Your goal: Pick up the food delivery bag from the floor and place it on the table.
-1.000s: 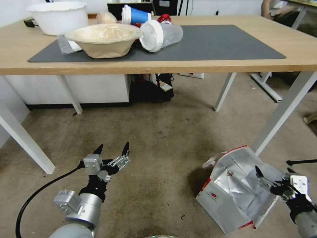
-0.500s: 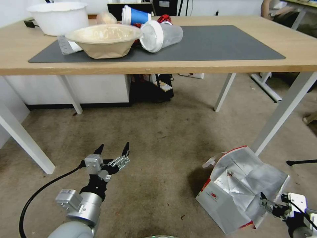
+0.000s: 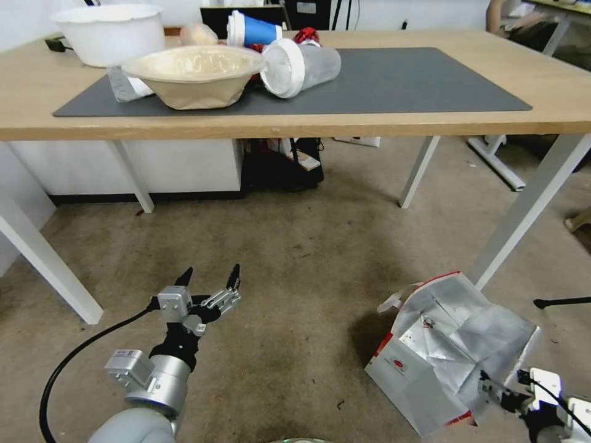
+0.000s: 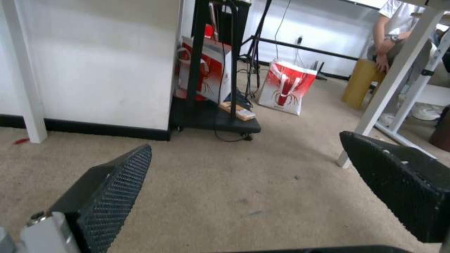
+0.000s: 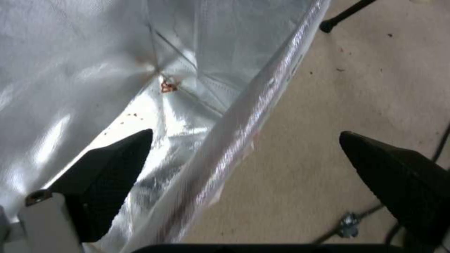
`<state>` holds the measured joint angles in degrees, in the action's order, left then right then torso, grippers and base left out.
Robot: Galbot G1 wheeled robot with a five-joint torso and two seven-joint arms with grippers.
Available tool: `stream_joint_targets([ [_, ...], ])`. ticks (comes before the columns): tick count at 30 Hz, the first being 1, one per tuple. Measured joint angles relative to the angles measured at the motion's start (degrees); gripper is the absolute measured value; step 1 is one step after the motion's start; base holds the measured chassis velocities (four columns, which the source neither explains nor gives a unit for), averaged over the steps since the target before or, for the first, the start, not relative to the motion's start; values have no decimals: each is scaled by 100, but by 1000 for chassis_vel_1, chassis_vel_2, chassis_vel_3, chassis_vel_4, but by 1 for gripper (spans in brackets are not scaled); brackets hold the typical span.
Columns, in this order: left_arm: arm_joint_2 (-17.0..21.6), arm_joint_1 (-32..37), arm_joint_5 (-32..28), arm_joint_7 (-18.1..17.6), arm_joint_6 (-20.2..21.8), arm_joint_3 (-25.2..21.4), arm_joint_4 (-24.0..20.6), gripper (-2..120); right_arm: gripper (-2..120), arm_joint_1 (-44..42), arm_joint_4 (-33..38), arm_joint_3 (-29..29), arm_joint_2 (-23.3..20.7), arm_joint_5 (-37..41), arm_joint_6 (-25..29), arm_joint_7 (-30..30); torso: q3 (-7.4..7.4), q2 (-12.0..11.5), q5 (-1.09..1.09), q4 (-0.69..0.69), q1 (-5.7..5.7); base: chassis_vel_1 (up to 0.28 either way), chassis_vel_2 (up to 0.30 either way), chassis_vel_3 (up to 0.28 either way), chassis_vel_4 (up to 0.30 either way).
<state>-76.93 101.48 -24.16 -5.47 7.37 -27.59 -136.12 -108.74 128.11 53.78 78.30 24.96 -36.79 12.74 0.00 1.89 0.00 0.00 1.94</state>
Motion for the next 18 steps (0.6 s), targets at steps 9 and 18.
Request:
stream_joint_targets([
  [9, 7, -19, 8, -22, -16, 23, 38, 100, 100, 490, -605, -28, -132, -74, 241, -1, 0, 1, 1, 0, 0, 0, 0, 0, 0],
  [18, -14, 0, 25, -30, -29, 26, 59, 100, 100, 874, -984, -9, -325, -6, 417, 29, 0, 2, 1, 0, 0, 0, 0, 0, 0],
])
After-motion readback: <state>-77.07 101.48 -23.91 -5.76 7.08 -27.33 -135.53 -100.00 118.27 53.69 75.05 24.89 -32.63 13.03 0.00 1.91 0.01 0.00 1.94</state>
